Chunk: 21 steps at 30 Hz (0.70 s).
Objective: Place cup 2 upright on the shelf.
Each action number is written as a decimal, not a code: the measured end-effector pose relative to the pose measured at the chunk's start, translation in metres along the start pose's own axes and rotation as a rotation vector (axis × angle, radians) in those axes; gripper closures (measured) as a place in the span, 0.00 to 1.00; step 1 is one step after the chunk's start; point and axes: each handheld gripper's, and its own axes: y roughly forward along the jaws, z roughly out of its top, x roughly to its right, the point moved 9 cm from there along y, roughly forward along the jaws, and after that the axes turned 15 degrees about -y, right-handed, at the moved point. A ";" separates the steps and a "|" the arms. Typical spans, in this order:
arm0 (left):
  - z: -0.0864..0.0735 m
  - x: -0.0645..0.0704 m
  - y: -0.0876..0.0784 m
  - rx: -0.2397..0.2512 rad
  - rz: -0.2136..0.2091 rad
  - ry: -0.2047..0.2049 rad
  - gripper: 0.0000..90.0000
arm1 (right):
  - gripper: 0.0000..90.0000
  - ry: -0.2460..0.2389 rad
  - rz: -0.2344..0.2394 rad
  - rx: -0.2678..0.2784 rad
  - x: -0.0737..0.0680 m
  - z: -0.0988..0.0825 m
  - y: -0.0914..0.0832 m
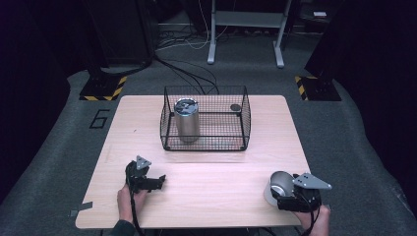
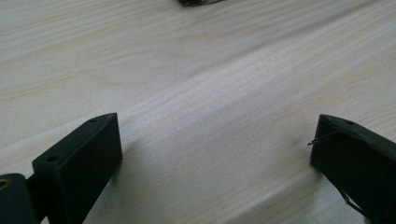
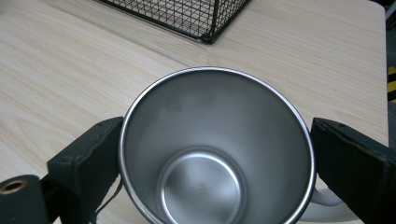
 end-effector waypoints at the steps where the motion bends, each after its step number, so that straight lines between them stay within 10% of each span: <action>1: 0.000 0.000 0.000 0.000 0.000 0.000 0.02 | 0.06 0.005 -0.002 0.000 0.000 0.000 0.000; 21: 0.001 0.001 0.001 -0.015 -0.009 0.022 0.02 | 0.06 -0.018 -0.016 0.013 0.004 0.017 -0.004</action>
